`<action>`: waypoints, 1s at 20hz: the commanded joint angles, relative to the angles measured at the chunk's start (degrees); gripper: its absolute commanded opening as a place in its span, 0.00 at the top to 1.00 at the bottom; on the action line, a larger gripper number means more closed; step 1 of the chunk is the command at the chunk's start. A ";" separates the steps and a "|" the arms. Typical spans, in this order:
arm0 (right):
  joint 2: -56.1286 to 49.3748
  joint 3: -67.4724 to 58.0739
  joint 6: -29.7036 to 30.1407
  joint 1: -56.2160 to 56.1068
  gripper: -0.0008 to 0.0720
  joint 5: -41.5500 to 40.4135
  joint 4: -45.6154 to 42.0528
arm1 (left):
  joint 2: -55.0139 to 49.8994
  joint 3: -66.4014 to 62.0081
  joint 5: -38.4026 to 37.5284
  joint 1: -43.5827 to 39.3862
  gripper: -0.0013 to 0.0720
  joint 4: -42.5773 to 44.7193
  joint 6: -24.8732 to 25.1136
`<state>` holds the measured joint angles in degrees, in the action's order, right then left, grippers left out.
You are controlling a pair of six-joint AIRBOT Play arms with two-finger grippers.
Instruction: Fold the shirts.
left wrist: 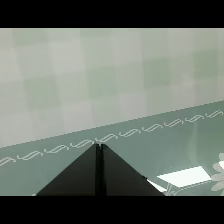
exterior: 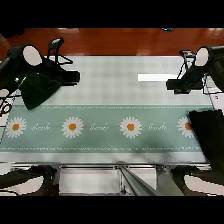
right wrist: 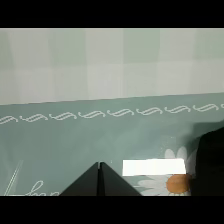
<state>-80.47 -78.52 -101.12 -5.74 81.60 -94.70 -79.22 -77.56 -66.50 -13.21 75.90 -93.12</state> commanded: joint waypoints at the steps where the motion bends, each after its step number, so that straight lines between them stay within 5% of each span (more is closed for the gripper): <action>1: 0.00 -0.02 0.00 -0.04 0.96 0.02 0.02 | -0.04 -0.04 0.02 -0.02 0.95 0.00 0.00; 16: 0.00 -0.04 0.00 -0.04 0.96 -0.07 -0.44 | -0.04 -0.04 0.13 -0.02 0.95 -0.02 0.00; 20: 0.00 -0.04 0.02 -0.02 0.96 -10.16 -0.42 | -0.37 -0.07 3.28 0.07 0.95 0.02 -0.02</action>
<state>-80.47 -78.52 -101.12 -5.74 77.76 -95.07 -79.35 -77.56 -65.69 -13.19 75.88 -93.12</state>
